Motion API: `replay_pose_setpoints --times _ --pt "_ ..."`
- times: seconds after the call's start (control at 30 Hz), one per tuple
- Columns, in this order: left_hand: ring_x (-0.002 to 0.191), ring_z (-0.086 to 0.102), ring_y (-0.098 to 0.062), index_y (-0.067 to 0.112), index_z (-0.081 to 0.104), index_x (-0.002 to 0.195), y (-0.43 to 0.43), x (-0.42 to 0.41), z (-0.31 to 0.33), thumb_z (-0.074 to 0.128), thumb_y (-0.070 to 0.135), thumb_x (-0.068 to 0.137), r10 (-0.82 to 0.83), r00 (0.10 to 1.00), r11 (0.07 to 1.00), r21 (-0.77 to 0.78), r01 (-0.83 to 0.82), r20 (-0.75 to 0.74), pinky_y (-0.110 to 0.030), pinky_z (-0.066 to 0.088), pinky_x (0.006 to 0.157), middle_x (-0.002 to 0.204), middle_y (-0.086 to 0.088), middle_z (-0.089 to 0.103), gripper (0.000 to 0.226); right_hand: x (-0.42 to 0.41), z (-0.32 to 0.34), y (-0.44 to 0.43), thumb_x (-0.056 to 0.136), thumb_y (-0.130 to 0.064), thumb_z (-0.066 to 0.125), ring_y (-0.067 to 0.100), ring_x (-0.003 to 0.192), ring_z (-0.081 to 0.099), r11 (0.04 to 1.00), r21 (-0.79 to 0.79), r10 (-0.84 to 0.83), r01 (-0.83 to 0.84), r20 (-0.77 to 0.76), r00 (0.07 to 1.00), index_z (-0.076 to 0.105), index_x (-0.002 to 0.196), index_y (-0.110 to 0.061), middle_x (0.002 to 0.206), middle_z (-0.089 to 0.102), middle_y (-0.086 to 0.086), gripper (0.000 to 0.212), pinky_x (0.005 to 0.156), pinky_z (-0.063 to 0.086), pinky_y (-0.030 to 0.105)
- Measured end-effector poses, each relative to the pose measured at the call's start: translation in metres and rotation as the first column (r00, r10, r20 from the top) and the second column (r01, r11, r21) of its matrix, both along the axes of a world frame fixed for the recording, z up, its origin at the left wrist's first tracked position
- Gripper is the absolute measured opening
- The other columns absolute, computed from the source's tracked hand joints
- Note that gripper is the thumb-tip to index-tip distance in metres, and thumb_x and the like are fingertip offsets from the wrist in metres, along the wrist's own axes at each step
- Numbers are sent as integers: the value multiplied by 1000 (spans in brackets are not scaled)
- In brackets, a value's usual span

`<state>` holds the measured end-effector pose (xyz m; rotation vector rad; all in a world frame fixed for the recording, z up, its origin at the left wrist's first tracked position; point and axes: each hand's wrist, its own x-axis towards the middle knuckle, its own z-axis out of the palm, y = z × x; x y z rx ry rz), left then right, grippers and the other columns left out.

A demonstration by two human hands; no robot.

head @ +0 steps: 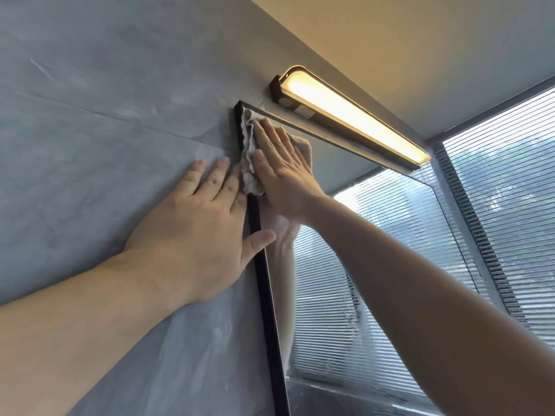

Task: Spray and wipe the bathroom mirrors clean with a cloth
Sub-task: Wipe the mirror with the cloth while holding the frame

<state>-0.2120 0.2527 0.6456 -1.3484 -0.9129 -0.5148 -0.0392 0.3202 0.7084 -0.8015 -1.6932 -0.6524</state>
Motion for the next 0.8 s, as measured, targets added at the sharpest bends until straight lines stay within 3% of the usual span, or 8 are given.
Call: replay_pose_setpoints --times 0.1,0.23,0.33,0.43,0.6,0.8 --pt "158 3 -34 2 11 160 5 -1 0 -33 62 87 -1 1000 1000 15 2 -11 -53 8 126 169 -19 9 105 25 6 21 112 -48 15 11 158 -18 1000 -9 -13 12 -77 997 0 166 -29 174 -10 -8 60 128 -13 34" --pt "154 23 -38 -3 34 153 12 -4 3 -12 67 98 -40 999 999 31 41 -13 -56 20 123 162 -23 30 101 74 11 50 113 -42 15 13 160 -8 998 -24 -68 64 -206 976 7 167 -21 175 -1 -2 59 128 -8 32" --pt "150 32 -41 -6 42 148 18 -6 5 1 67 102 -71 997 996 44 72 -23 -59 26 120 157 -26 38 96 116 14 75 114 -38 17 16 161 -4 995 -80 -82 60 -308 948 8 166 -17 175 1 0 57 130 -4 38" --pt "148 35 -42 -8 43 147 20 -6 5 3 67 102 -81 996 995 64 83 -35 -60 29 119 155 -27 41 96 154 11 97 112 -41 22 18 161 2 991 -128 -17 -46 -455 891 12 166 -21 175 6 -2 59 131 1 42" --pt "146 39 -42 -10 47 144 21 -6 5 6 64 103 -103 994 991 81 105 -32 -60 31 118 152 -27 45 94 221 -6 140 97 -63 22 21 159 17 966 -226 -53 -124 -646 762 20 165 -29 172 20 -2 76 130 8 48" --pt "143 43 -43 -12 53 138 21 -5 6 11 62 102 -122 992 988 92 126 -41 -62 33 115 148 -30 49 92 251 -22 164 92 -59 21 25 158 18 958 -236 -64 -162 -728 683 19 166 -25 172 19 3 81 130 10 50"
